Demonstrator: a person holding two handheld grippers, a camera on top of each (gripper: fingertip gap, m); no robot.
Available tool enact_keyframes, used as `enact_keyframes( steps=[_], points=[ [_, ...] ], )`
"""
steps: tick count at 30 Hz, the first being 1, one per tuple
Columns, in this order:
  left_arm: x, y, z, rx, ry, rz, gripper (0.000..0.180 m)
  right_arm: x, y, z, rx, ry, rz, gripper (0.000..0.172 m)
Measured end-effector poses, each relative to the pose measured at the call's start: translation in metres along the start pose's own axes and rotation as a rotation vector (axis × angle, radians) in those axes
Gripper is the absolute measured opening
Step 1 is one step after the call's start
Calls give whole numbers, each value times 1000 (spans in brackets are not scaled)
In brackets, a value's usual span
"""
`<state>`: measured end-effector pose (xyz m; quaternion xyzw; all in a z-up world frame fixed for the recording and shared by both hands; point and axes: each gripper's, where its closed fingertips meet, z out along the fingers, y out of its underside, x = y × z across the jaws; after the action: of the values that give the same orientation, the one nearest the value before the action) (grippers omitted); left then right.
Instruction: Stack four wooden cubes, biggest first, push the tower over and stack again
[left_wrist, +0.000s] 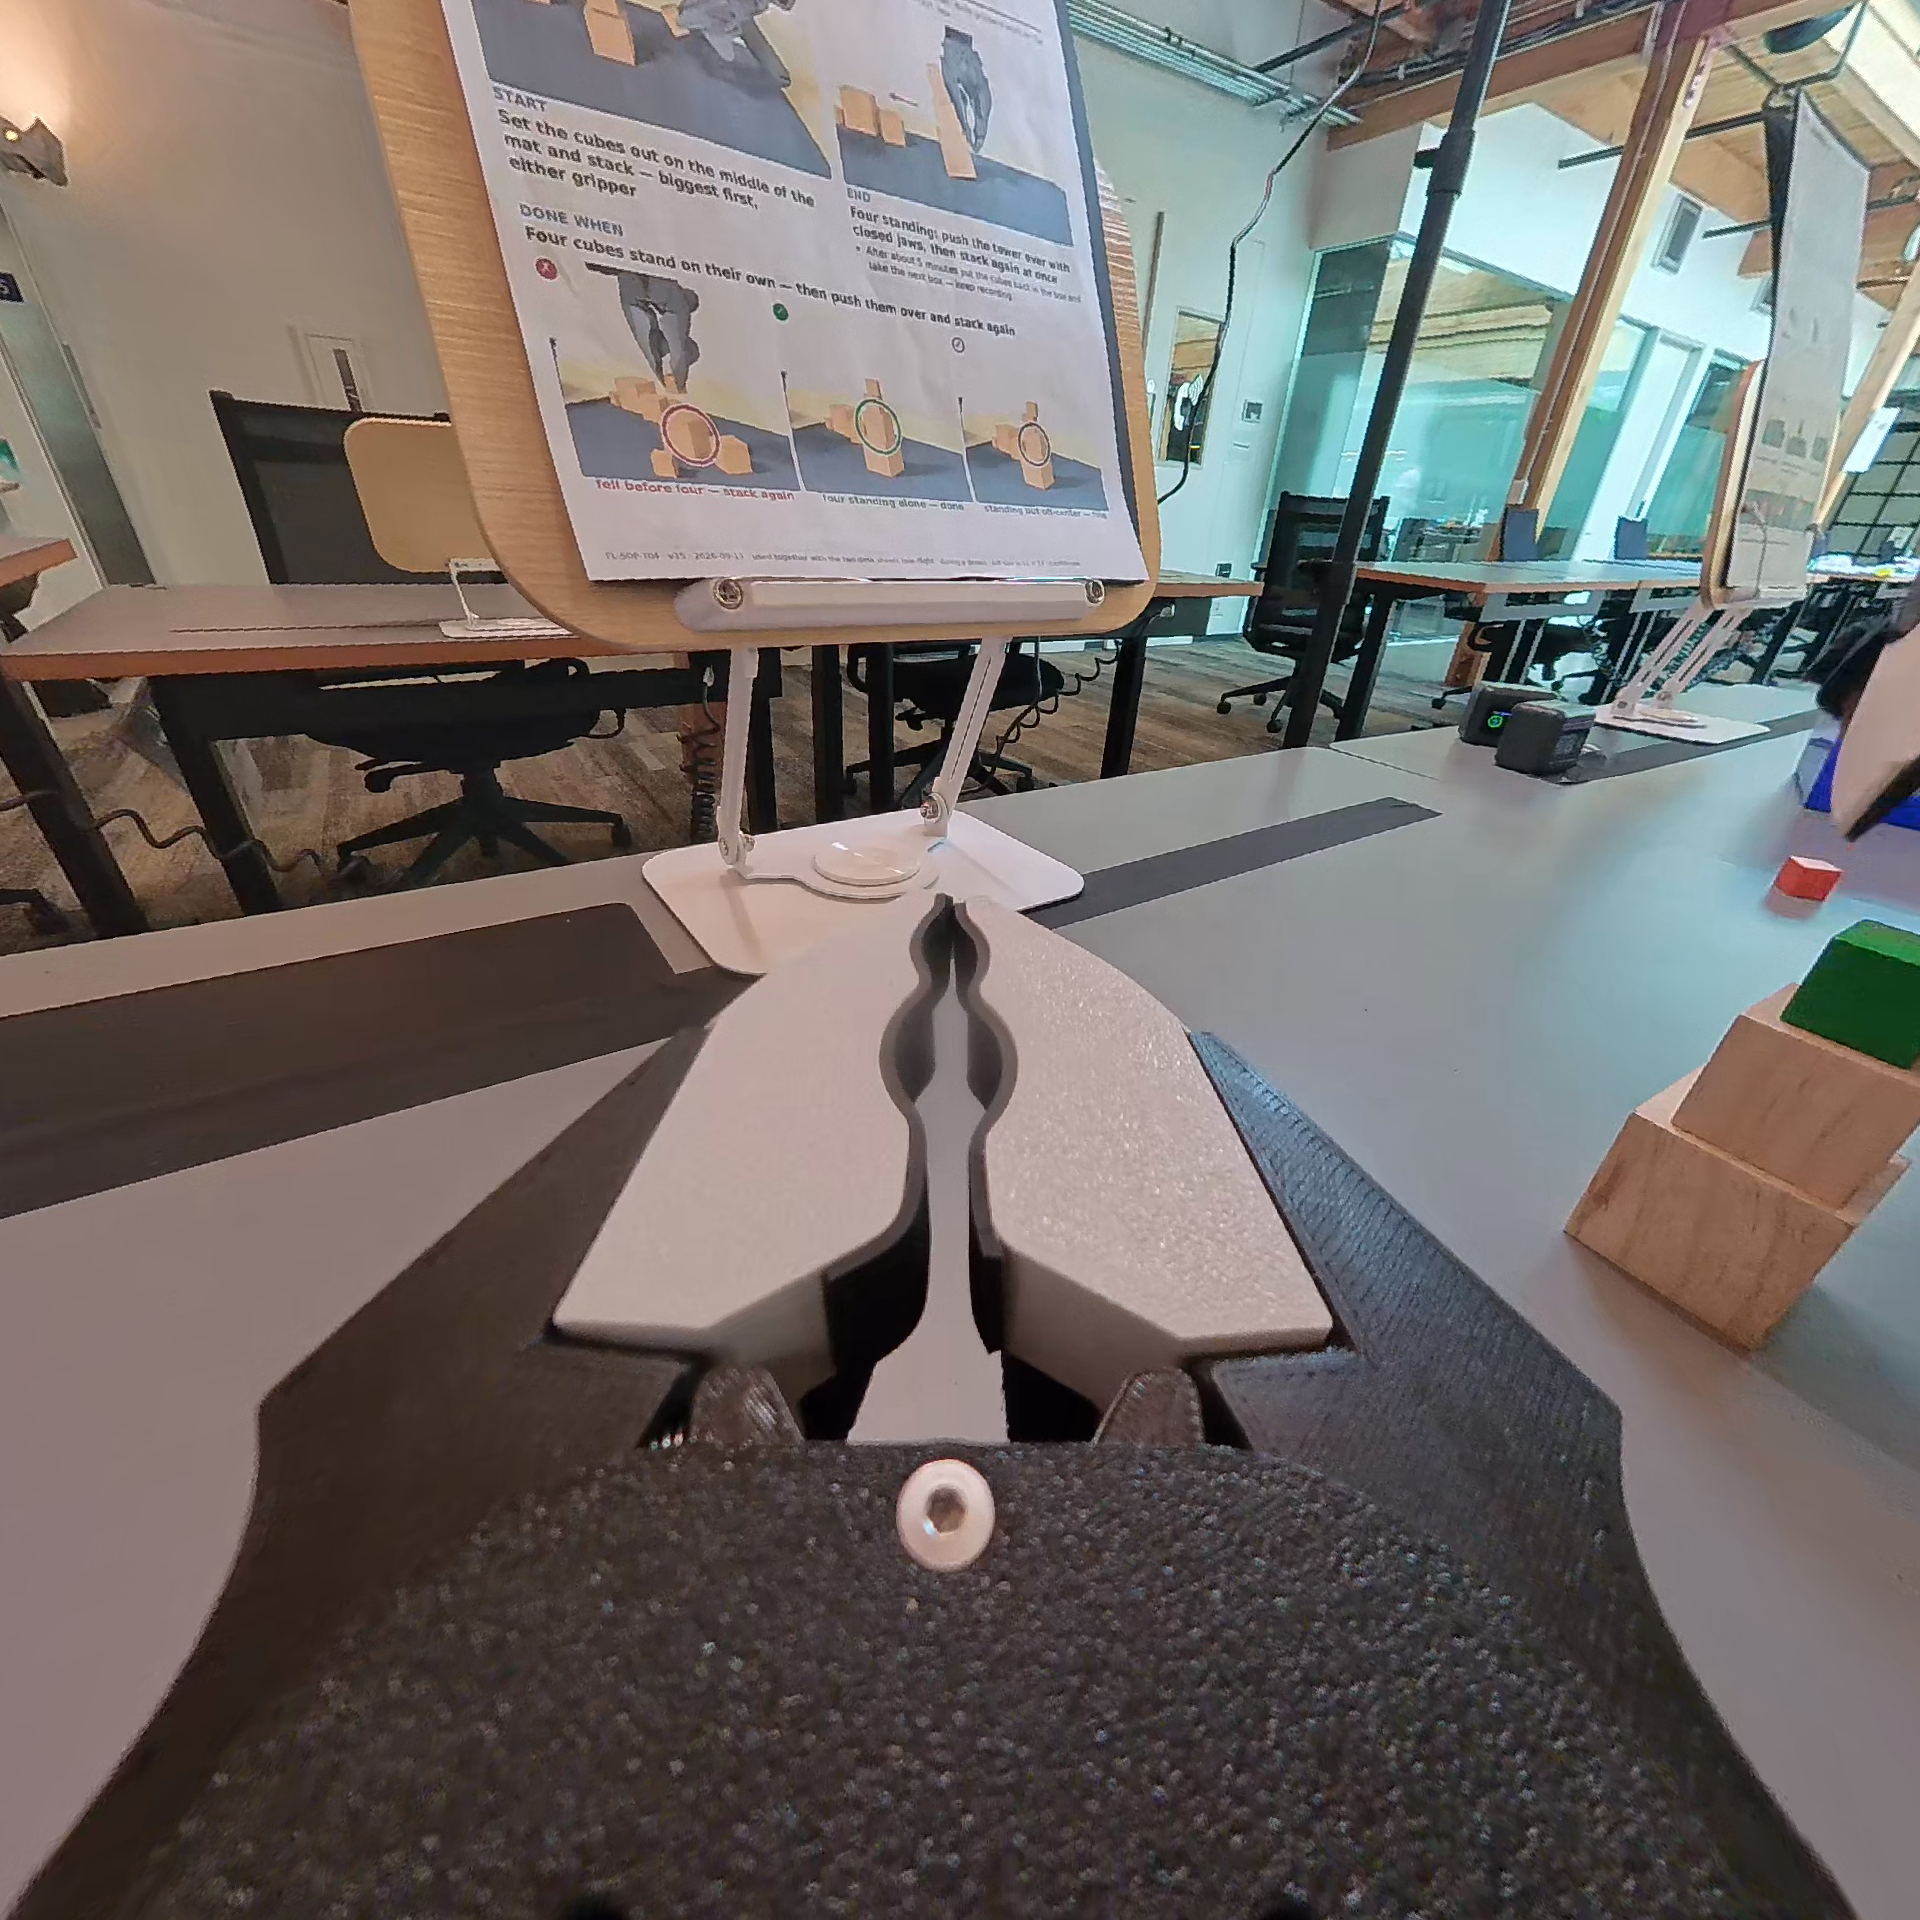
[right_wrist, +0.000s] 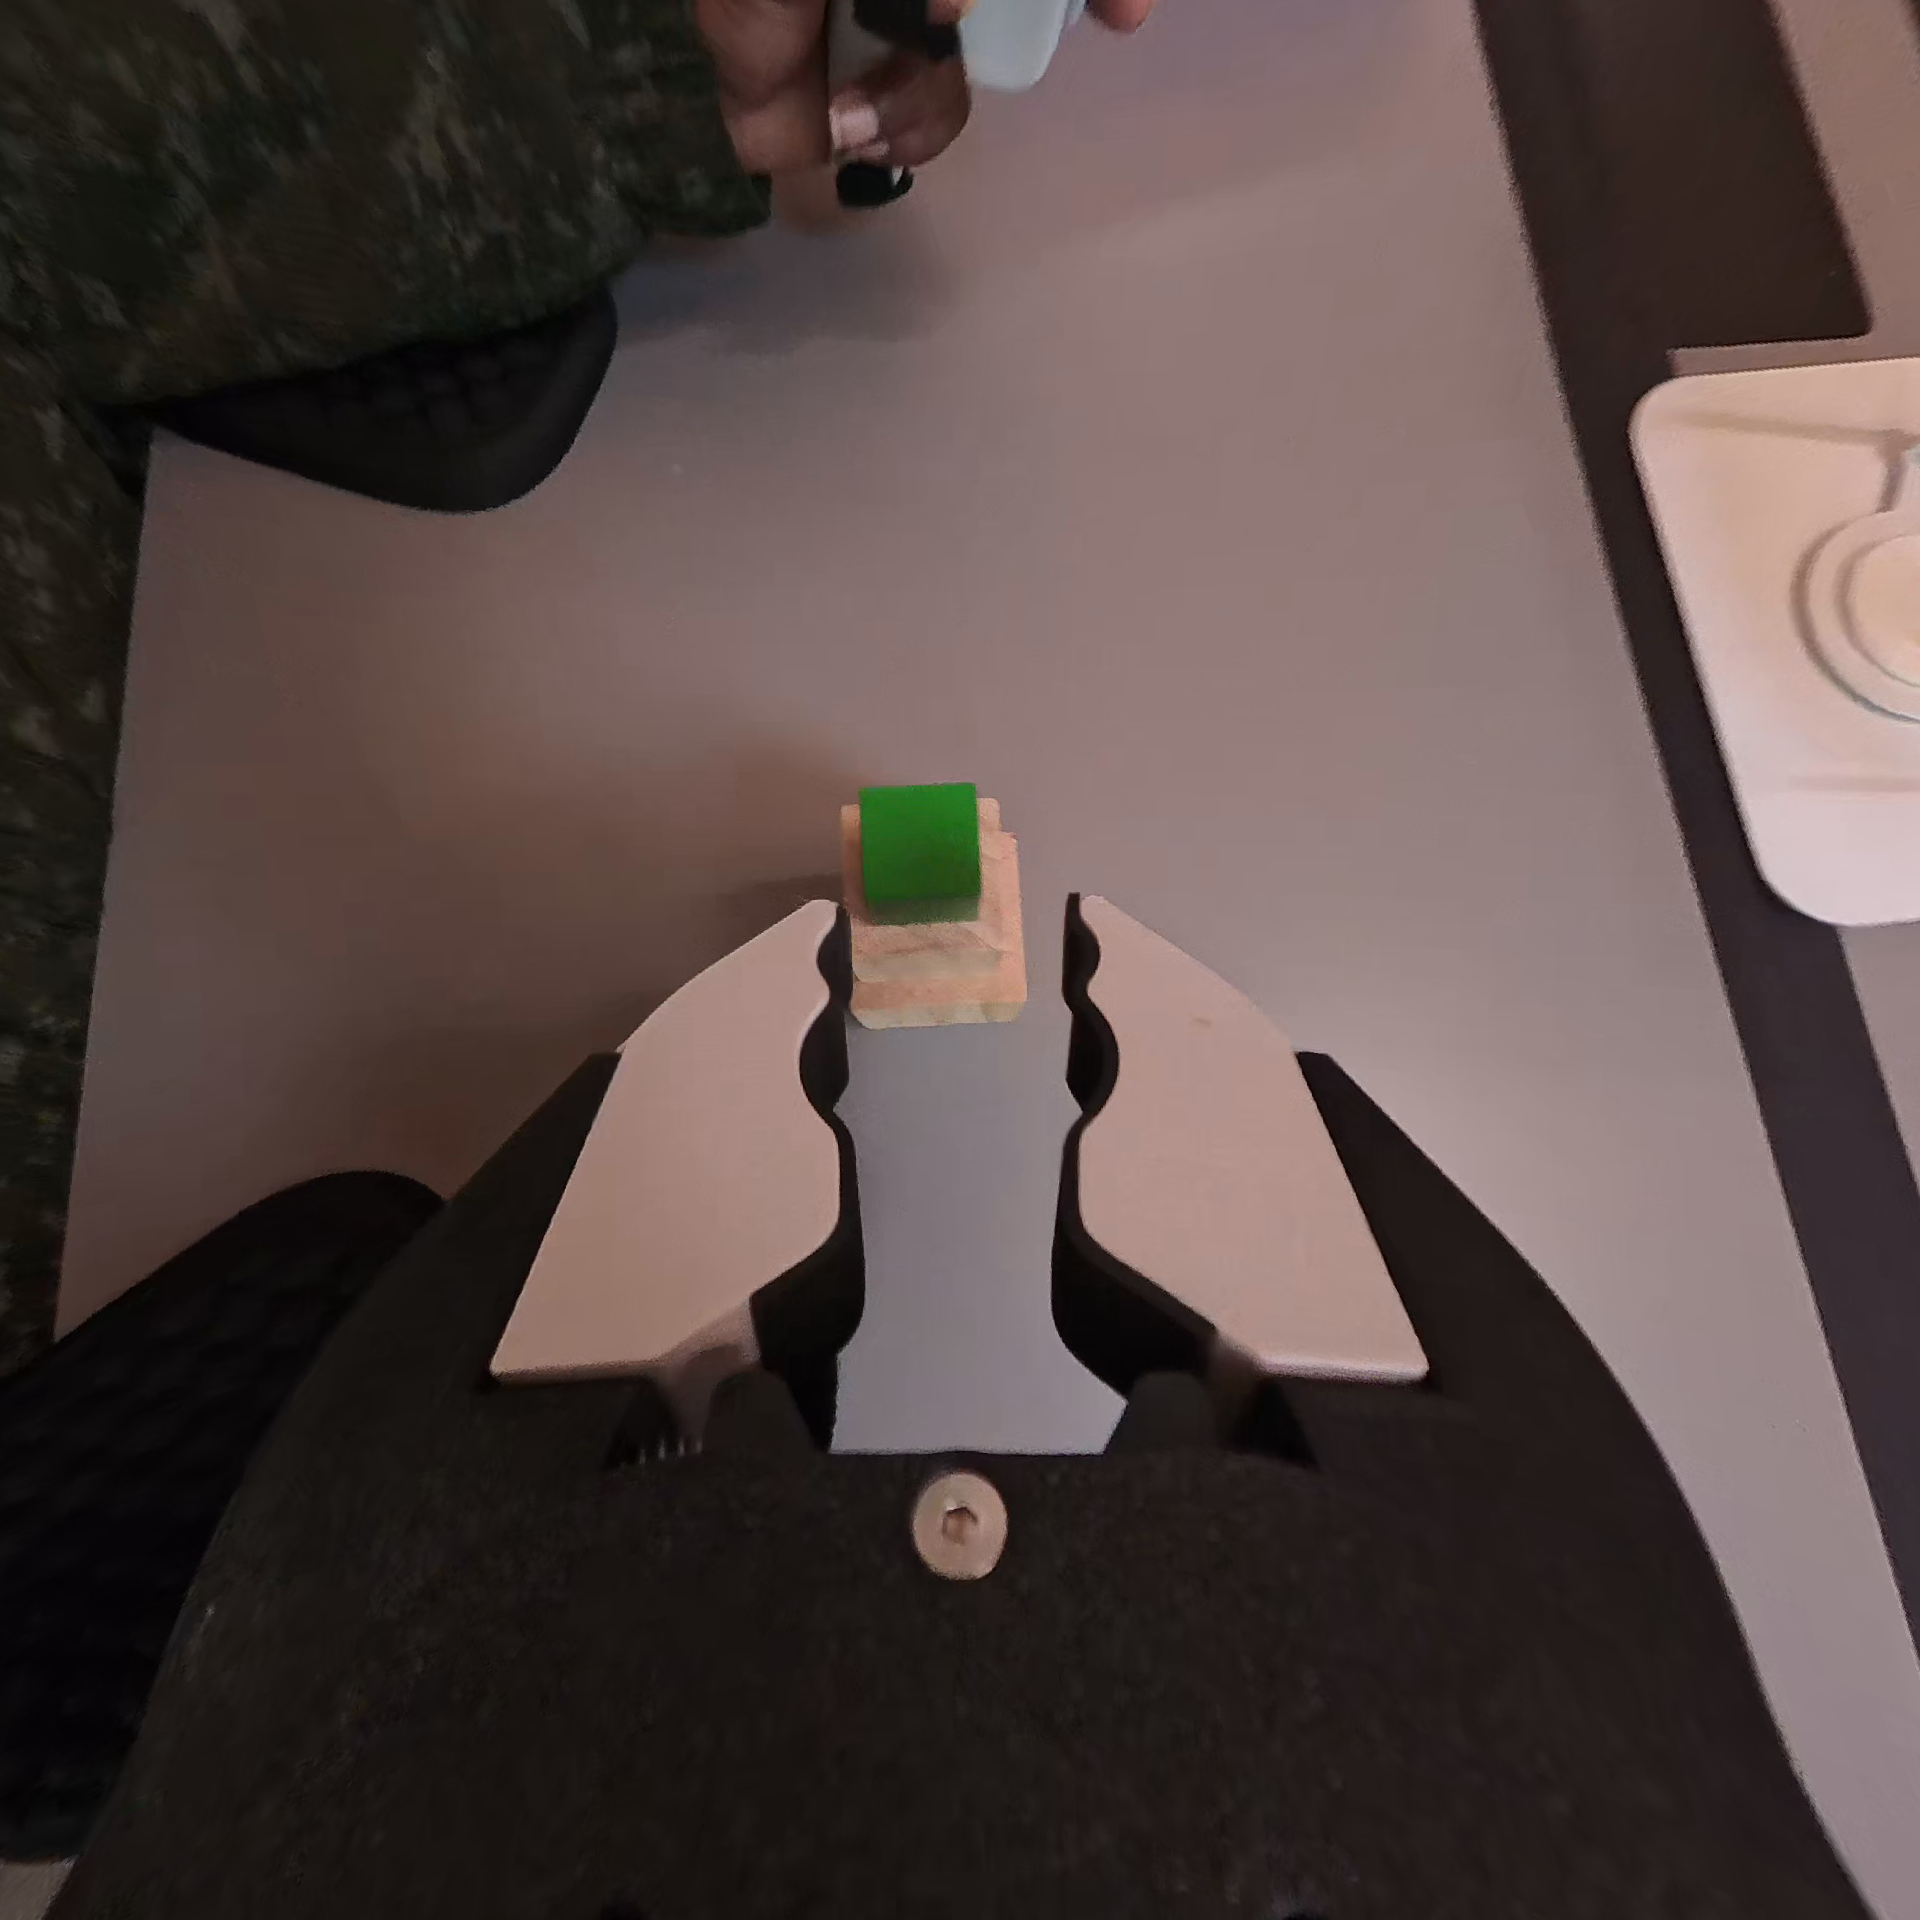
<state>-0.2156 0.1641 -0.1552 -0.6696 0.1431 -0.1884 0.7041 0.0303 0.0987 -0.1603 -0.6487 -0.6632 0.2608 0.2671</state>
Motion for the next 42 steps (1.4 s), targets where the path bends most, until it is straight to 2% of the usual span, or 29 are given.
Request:
enact_keyframes(
  steps=[3, 7, 10, 13, 16, 18, 22, 29, 42],
  points=[
    [0, 0, 0, 0, -1, 1, 0, 20, 3, -34, 84, 118, 53, 38],
    [0, -1, 0, 2, -4, -4, 0, 71, 40, -100, 157, 438, 139, 36],
    [1, -1, 0, -2, 4, -7, 0, 104, 96, -153, 163, 664, 280, 35],
    [1, 1, 1, -7, 3, -3, 0, 123, 174, -194, 92, 827, 459, 35],
    [1, 2, 1, -11, 0, 0, 0, 121, 247, -212, 22, 861, 605, 37],
    [1, 4, 1, -16, 0, 1, 0, 112, 285, -211, -39, 817, 651, 37],
    [1, 8, 3, -31, -1, 6, 0, 99, 337, -203, -126, 728, 701, 39],
    [0, 19, 3, -68, -9, 18, 0, 107, 374, -198, -215, 670, 705, 44],
    [0, 33, 6, -120, -10, 35, 0, 121, 390, -195, -202, 654, 713, 42]
  ],
)
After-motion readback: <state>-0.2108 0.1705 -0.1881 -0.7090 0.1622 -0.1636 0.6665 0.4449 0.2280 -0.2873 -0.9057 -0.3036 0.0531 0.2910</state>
